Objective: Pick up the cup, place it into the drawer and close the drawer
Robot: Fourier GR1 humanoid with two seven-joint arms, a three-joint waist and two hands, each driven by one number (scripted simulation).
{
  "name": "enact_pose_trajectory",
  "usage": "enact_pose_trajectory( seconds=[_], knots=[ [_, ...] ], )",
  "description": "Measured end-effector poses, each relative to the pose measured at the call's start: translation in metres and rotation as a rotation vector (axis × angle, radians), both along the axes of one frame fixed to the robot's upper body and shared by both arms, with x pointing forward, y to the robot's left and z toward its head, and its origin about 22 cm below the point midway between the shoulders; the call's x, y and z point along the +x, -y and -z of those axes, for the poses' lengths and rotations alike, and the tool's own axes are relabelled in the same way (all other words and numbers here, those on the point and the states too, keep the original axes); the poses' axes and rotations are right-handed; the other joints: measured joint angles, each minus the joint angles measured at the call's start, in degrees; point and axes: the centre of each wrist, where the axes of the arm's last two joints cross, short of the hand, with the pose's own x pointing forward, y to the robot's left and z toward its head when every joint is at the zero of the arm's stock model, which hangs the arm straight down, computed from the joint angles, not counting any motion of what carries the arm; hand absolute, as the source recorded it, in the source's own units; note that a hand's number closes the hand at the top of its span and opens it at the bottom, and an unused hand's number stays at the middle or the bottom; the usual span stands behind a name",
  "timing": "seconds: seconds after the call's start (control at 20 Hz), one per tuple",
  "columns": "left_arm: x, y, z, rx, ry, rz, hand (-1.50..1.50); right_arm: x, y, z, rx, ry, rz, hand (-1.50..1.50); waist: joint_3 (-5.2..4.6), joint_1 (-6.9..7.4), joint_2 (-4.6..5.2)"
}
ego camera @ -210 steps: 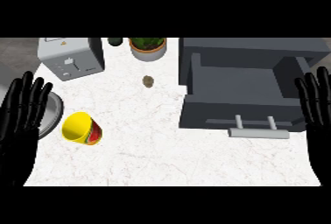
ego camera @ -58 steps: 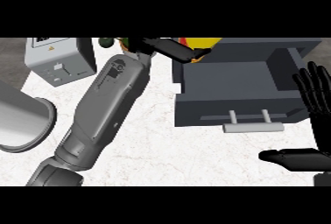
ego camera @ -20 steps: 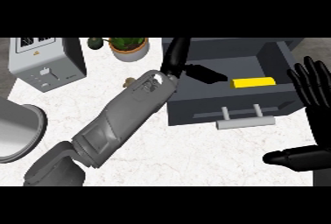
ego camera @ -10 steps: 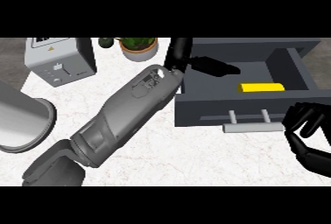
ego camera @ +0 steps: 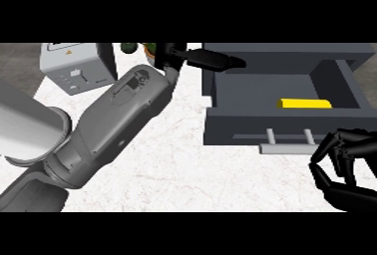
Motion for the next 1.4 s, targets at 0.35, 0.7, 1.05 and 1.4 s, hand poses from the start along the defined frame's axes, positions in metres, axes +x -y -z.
enact_pose_trajectory(
  seconds=[0.35,0.7,1.05,1.4],
  knots=[
    [-0.008,-0.06,0.007,-0.048,-0.009,-0.04,-1.5,0.019,-0.023,0.016,-0.118,0.006,0.079,1.5,0.0,0.79,0.07],
    [-0.023,-0.109,0.014,-0.069,-0.017,-0.047,-1.5,0.046,-0.045,0.044,-0.363,0.033,0.075,1.5,0.01,1.48,0.23],
    [-0.047,-0.15,0.031,-0.083,-0.031,-0.062,-1.5,0.074,-0.065,0.091,-0.625,0.055,0.079,1.5,0.04,2.15,0.33],
    [-0.067,-0.195,0.034,-0.091,-0.035,-0.072,-1.5,0.124,-0.079,0.13,-0.713,0.052,0.094,1.5,0.07,1.9,0.59]
  ],
)
